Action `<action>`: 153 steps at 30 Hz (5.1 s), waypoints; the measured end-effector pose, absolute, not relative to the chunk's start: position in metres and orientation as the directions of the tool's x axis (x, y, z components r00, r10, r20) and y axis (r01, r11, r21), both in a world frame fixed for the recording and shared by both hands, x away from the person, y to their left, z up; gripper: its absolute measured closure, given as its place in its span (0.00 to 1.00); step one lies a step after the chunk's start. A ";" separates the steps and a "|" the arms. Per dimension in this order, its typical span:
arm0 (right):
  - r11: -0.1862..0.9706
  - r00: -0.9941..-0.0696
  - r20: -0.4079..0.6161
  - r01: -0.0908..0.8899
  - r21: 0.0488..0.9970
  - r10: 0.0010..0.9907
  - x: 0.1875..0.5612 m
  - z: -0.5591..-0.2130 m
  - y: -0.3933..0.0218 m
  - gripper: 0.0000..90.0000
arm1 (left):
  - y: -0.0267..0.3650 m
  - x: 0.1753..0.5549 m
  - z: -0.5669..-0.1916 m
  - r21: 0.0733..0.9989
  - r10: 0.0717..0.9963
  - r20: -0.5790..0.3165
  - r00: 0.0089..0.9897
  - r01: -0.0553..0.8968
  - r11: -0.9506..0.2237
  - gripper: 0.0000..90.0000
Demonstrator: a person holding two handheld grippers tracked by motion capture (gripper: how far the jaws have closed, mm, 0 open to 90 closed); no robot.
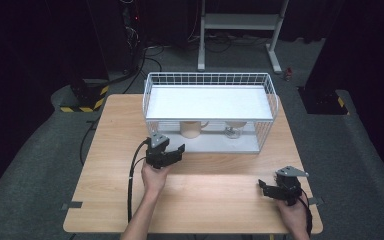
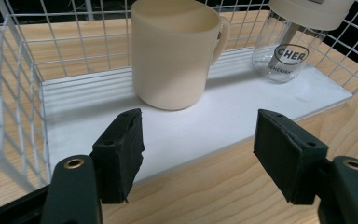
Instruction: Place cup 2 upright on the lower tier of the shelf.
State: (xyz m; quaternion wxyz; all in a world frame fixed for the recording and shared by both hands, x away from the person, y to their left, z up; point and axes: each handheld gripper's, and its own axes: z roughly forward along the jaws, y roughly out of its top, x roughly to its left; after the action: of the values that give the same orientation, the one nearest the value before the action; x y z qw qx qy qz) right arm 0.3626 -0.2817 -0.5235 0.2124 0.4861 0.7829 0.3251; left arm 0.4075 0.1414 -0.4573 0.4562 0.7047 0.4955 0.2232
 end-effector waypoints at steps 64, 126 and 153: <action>0.309 -0.431 -0.012 0.628 0.714 0.902 0.362 -0.523 -0.282 0.23 | 0.194 0.337 -0.464 0.857 0.926 -0.137 0.352 0.511 -0.067 0.32; 0.308 -0.430 -0.011 0.629 0.714 0.903 0.362 -0.523 -0.282 0.23 | 0.207 0.333 -0.516 0.756 0.970 0.044 0.241 0.627 -0.190 0.32; 0.308 -0.430 -0.012 0.628 0.714 0.903 0.361 -0.523 -0.282 0.23 | 0.213 0.339 -0.528 0.745 0.980 0.004 0.197 0.653 -0.134 0.29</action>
State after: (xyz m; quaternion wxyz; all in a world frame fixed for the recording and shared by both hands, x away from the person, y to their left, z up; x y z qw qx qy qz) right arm 0.3615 -0.2816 -0.5234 0.2113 0.4904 0.7807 0.3246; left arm 0.3388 0.2132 -0.5282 0.3145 0.7067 0.5778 0.2603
